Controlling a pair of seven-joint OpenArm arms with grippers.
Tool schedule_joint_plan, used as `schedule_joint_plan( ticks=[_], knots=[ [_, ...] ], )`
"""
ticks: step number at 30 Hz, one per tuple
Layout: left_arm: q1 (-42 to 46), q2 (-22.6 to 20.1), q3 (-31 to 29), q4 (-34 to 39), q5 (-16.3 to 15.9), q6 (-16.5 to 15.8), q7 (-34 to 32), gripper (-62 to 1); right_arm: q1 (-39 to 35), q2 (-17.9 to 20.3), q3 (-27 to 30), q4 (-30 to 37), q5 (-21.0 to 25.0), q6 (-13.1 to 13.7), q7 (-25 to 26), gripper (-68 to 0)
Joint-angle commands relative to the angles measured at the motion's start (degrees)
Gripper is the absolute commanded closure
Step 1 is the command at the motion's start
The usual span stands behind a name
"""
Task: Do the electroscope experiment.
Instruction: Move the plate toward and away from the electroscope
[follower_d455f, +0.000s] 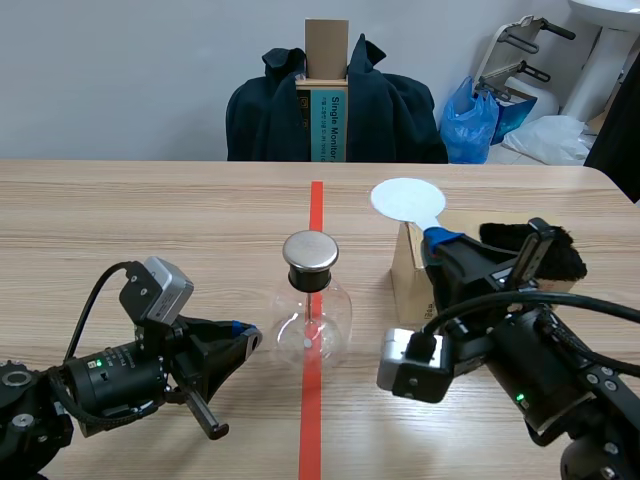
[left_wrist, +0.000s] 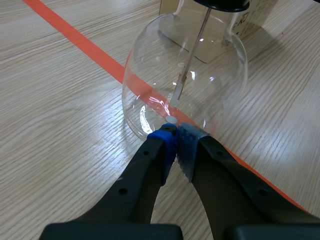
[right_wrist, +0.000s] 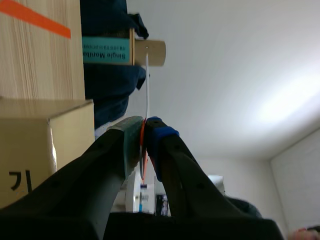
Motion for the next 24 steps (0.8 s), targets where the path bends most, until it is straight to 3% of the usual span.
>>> schedule_joint_plan(
  ticks=[1, 11, 18, 24],
  knots=[
    [-0.15, -0.35, -0.50, 1.16, -0.39, -0.09, -0.74, -1.9, 0.39, 0.20, 0.37, 0.70, 0.22, -1.79, -1.55, -0.8],
    [-0.15, -0.35, -0.50, 1.16, -0.39, -0.09, -0.72, -1.9, 0.37, 1.01, 6.58, 2.80, 0.44, -10.95, -2.64, -0.8],
    [-0.13, -0.35, -0.50, 1.16, -0.39, -0.09, -0.33, -1.9, 0.37, 6.40, 8.76, 10.78, 8.96, -10.99, -2.91, -0.8],
    [-0.13, -0.35, -0.50, 1.16, -0.39, -0.09, -0.33, -1.9, 0.22, 11.30, 9.60, 13.75, 14.71, -10.99, -2.97, -0.8]
  ],
)
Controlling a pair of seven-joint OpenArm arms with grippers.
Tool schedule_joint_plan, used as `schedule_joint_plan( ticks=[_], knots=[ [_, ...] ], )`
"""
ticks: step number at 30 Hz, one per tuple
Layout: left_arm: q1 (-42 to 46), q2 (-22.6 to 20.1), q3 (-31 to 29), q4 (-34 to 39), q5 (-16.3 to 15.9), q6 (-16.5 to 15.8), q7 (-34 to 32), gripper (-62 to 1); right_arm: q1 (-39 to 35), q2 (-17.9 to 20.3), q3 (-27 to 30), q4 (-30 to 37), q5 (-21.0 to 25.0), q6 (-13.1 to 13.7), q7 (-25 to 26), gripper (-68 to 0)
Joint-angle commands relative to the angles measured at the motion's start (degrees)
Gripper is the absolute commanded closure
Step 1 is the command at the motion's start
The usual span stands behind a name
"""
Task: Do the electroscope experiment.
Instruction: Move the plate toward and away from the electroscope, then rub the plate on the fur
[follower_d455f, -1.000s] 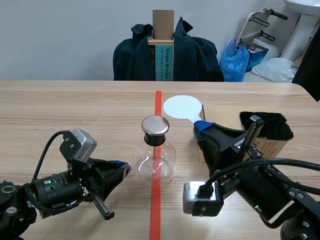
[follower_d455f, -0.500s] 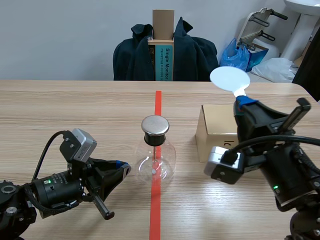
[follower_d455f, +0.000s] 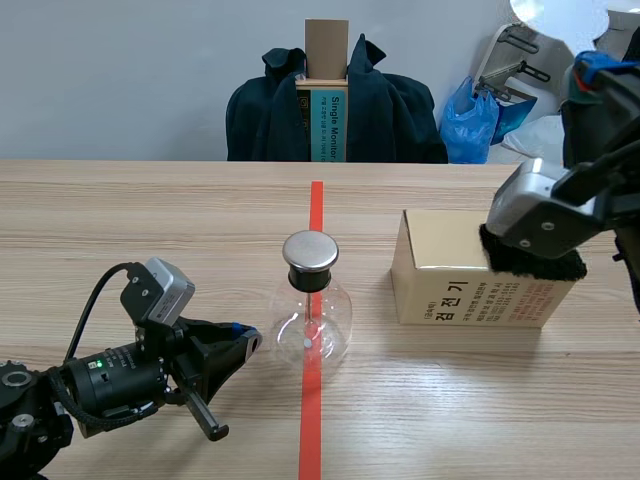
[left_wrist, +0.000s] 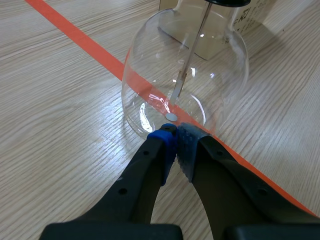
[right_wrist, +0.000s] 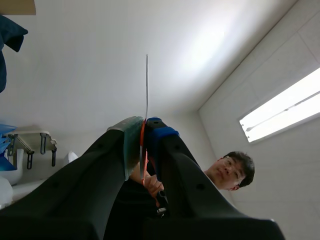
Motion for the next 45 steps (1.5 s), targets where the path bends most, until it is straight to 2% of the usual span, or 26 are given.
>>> schedule_joint_plan(
  ticks=[1, 6, 10, 16, 20, 24, 28, 29, 30, 31, 33, 34, 35, 40, 42, 45],
  knots=[
    [-0.15, -0.35, -0.50, 1.16, -0.39, -0.09, -0.98, -1.9, 0.44, 1.92, 0.55, 0.22, 0.92, -3.32, -0.07, -0.8],
    [0.00, -0.66, -0.61, 1.16, -0.42, -0.13, -0.98, -1.9, -0.85, 5.25, 0.55, 0.22, 4.33, -3.32, 0.15, -0.8],
    [3.10, -2.64, -3.48, 3.80, -0.81, -0.15, -1.33, -1.9, -2.29, 6.27, 0.72, 0.22, 4.50, -3.32, -0.24, -0.8],
    [17.92, -9.77, -12.02, 18.82, -1.05, -1.81, -2.01, -1.9, -6.29, 6.29, 2.43, 0.39, 6.23, -3.32, -0.02, -0.8],
    [31.61, -13.90, -19.74, 29.83, -1.07, -1.90, -7.76, -1.9, -9.53, 6.29, 3.93, 0.39, 6.84, -3.32, -0.22, -0.8],
    [41.46, -14.29, -26.84, 37.66, -1.03, -1.92, -10.82, -1.9, -13.42, 5.81, 6.29, 0.37, 6.88, -3.32, -0.90, -0.8],
    [43.65, -14.29, -29.00, 39.21, -1.03, -1.90, -10.82, -2.5, -14.91, 4.11, 6.93, -0.50, 6.45, -3.32, -1.70, -0.8],
    [43.65, -14.29, -29.27, 39.19, -1.01, -1.90, -10.80, -6.1, -14.86, 3.48, 6.91, -1.20, 5.84, -3.32, -1.68, -0.8],
    [43.65, -14.29, -29.51, 39.19, -0.98, -1.90, -10.80, -12.9, -14.80, 2.71, 6.91, -2.03, 4.90, -3.32, -1.66, -0.8],
    [43.65, -14.29, -29.73, 39.19, -0.63, -1.90, -10.80, -23.3, -14.47, 1.90, 6.91, -2.93, 3.82, -3.32, -1.49, -0.8],
    [43.65, -14.29, -30.01, 39.19, -0.39, -1.86, -10.86, -48.5, -13.60, 0.31, 6.75, -5.11, 2.12, -3.32, -0.59, -0.8],
    [43.65, -14.29, -30.25, 39.19, -0.39, -1.84, -10.86, -58.3, -13.03, -0.46, 6.75, -6.43, 1.27, -3.32, 0.31, -0.8],
    [43.65, -14.25, -30.47, 39.19, -0.37, -1.84, -10.88, -62.3, -12.39, -1.27, 6.75, -7.87, 0.87, -3.32, 1.44, -0.8],
    [43.63, -13.66, -31.23, 39.19, 2.10, -1.42, -10.86, -62.3, -8.72, -3.91, 6.69, -15.17, -1.68, -3.32, 5.64, -0.8],
    [43.63, -13.68, -31.23, 39.19, 2.16, -1.42, -10.84, -62.3, -7.15, -4.52, 6.69, -17.84, -2.16, -3.32, 6.54, -0.8],
    [43.63, -13.68, -31.23, 39.19, 2.16, -1.40, -10.84, -62.3, -4.70, -5.25, 6.69, -21.42, -2.80, -1.90, 6.97, -0.8]
  ],
)
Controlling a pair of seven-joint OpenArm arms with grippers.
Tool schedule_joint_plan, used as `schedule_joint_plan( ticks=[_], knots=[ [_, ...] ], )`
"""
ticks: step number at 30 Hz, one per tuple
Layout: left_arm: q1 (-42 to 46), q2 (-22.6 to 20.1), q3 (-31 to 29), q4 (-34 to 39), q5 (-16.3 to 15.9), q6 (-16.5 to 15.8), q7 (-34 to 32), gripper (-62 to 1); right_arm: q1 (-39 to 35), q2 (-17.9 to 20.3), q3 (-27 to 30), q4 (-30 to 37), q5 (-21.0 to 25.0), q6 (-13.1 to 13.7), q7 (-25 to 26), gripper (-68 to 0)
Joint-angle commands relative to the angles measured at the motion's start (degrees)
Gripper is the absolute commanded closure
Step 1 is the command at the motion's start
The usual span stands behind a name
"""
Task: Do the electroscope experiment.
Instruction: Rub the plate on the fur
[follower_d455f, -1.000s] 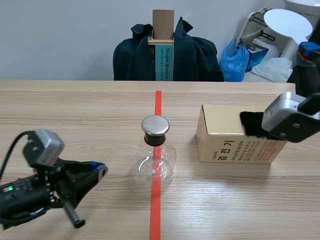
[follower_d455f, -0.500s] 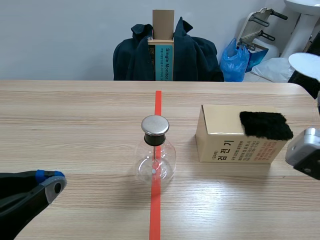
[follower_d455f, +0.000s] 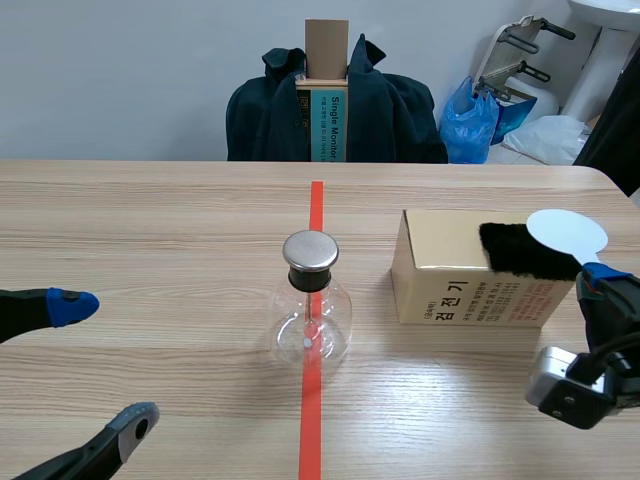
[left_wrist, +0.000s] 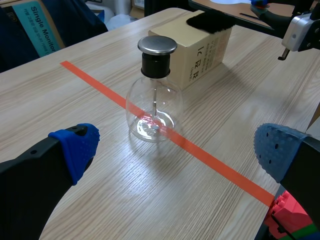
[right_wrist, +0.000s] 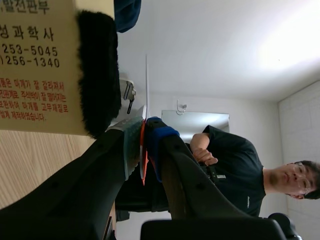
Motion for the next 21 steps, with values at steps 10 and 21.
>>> schedule_joint_plan(
  ticks=[10, 21],
  knots=[
    [-0.15, 0.28, -0.22, 0.22, -0.59, -0.11, -0.81, -62.3, 6.71, 0.46, -0.20, -5.46, -0.92, 4.52, 2.47, -0.8],
    [-0.15, 0.28, -0.37, 0.22, -0.59, -0.11, -0.81, -62.3, 6.64, 0.35, -0.22, -5.64, -1.97, 7.32, 9.33, -0.8]
  ],
)
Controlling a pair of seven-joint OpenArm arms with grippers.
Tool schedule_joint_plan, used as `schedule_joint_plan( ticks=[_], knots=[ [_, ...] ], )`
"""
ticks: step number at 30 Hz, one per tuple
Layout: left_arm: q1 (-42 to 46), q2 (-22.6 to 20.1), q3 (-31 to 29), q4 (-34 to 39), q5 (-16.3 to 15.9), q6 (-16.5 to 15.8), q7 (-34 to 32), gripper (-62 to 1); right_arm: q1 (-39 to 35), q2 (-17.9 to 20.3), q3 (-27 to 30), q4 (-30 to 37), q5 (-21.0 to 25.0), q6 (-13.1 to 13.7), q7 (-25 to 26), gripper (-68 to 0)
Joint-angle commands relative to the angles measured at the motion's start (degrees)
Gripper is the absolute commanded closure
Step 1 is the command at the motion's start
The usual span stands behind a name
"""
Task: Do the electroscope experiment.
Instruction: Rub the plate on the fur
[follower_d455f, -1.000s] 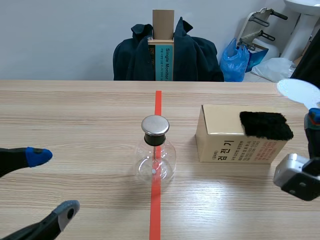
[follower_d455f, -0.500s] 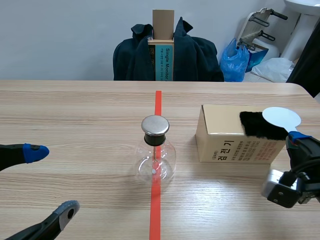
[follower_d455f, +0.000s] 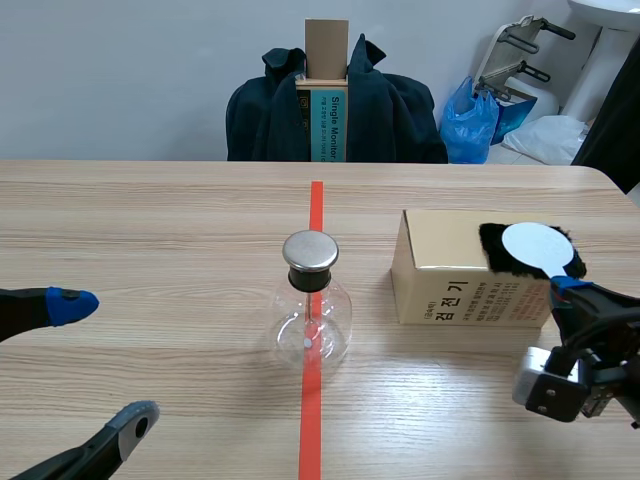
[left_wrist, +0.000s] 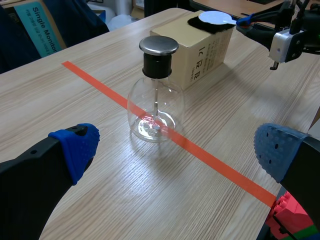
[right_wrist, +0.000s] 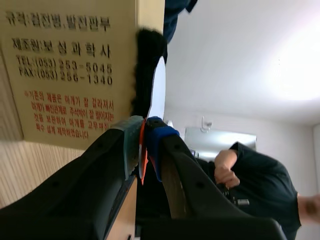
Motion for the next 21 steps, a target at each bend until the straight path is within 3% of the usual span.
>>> schedule_joint_plan(
  ticks=[1, 3, 7, 11, 13, 16, 17, 21],
  knots=[
    [-0.15, 0.28, -0.44, 0.24, -0.59, -0.13, -0.81, -62.3, 0.28, 0.50, 0.02, 0.90, -0.48, -0.48, 1.77, -0.8],
    [-0.15, 0.28, -0.68, 0.24, -0.59, -0.13, -0.81, -62.3, 0.33, 0.11, 0.02, 0.90, -1.70, -0.52, 1.57, -0.8],
    [-0.15, 0.28, -0.74, 0.24, -0.61, -0.11, -0.79, -62.3, 0.33, -0.02, 0.09, 0.90, -1.81, -0.72, -8.37, -0.8],
    [-0.15, 0.31, -0.74, 0.24, -0.61, -0.13, -0.79, -62.3, 0.33, -0.13, 0.04, 0.90, -3.19, -0.72, -1.40, -0.8],
    [-0.15, 0.31, -0.74, 0.24, -0.61, -0.13, -0.79, -62.3, 0.15, -0.59, 0.02, 0.90, -3.37, -0.74, -0.76, -0.8],
    [-0.15, 0.28, -0.74, 0.24, -0.61, -0.11, -0.76, -62.3, -0.15, -0.92, 0.09, 0.90, -3.37, -0.72, -9.90, -0.8],
    [-0.15, 0.28, -0.74, 0.24, -0.61, -0.11, -0.70, -62.3, -0.17, -0.79, 0.13, 0.90, -3.37, -0.68, -10.62, -0.8],
    [-0.15, 0.31, -0.74, 0.24, -0.61, -0.11, -0.37, -62.3, -0.07, -0.37, 0.09, 0.90, -3.91, -0.63, -0.76, -0.8]
  ],
)
